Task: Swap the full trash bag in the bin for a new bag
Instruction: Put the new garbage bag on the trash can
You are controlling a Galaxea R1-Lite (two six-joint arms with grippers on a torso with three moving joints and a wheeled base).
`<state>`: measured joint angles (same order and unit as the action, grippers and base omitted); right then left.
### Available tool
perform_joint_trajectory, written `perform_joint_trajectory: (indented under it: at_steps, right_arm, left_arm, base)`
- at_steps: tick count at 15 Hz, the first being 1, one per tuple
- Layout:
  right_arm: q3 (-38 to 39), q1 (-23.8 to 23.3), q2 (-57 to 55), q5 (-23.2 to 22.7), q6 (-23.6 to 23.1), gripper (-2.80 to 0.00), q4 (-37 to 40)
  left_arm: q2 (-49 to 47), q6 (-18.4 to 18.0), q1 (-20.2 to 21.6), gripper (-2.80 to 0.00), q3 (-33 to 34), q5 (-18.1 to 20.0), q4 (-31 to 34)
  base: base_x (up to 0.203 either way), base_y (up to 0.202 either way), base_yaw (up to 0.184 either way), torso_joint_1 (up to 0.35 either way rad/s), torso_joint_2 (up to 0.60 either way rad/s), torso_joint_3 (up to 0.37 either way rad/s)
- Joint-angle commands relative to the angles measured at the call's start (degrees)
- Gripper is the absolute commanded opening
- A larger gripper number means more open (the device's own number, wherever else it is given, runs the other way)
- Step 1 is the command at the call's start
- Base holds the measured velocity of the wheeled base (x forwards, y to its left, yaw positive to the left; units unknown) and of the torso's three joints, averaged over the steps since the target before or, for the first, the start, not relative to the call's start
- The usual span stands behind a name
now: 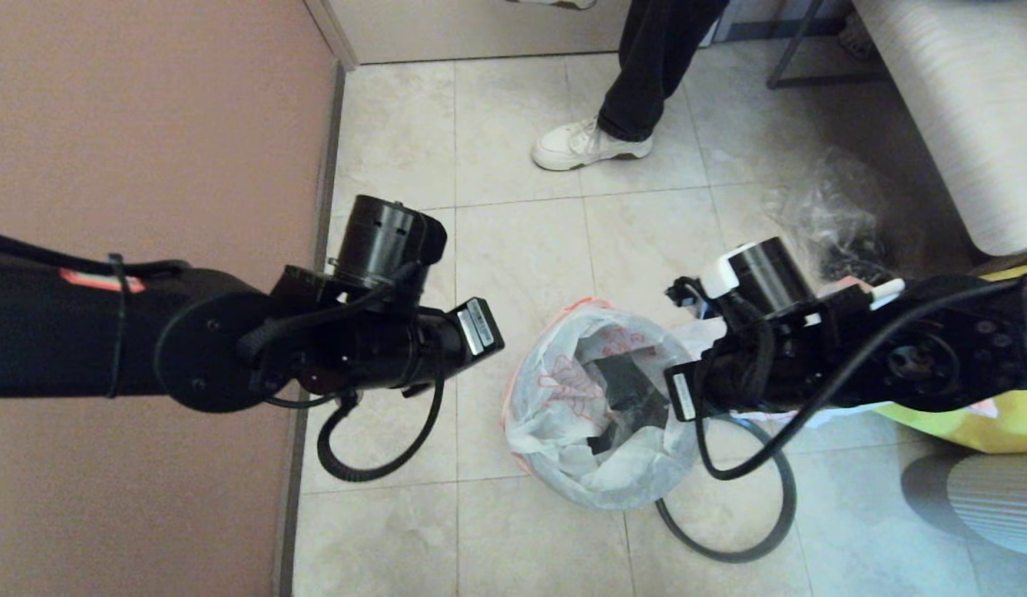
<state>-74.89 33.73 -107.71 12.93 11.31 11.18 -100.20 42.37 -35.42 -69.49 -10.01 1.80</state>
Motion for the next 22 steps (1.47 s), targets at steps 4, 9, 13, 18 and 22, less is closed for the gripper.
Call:
perform_joint_trajectory:
  at_steps: [4,9,13,18,22]
  right_arm:
    - [-14.36,7.89,-20.58,8.01,-2.01,-2.80,3.90]
    - [-24.30,5.74,-34.05,10.31,-2.29,-2.80,1.29]
    - [-35.66,1.56,-45.40,10.12,-4.17,-2.80,-4.60]
    - [-38.48,-0.09,-46.79,5.44,-8.59,-2.80,-8.61]
    - [-33.55,1.53,-36.85,4.57,-3.68,-2.80,-2.96]
  left_arm:
    - [6.66,-1.11,5.71,-2.80,-4.92,1.78,6.17]
    - [9.37,-1.06,5.48,-2.80,-5.36,1.93,6.72]
    - [11.87,-1.14,5.37,-2.80,-6.36,1.93,8.48]
    - [14.50,-1.01,3.12,-2.80,-7.49,1.93,8.61]
    - [14.15,-1.05,0.79,-2.80,-9.53,1.66,12.00]
  base:
    - [0.000,0.000,0.000,0.000,0.00,0.000]
    - [0.000,0.000,0.000,0.000,0.00,0.000]
    - [0.000,0.000,0.000,0.000,0.00,0.000]
    - [0.000,0.000,0.000,0.000,0.00,0.000]
    - [0.000,0.000,0.000,0.000,0.00,0.000]
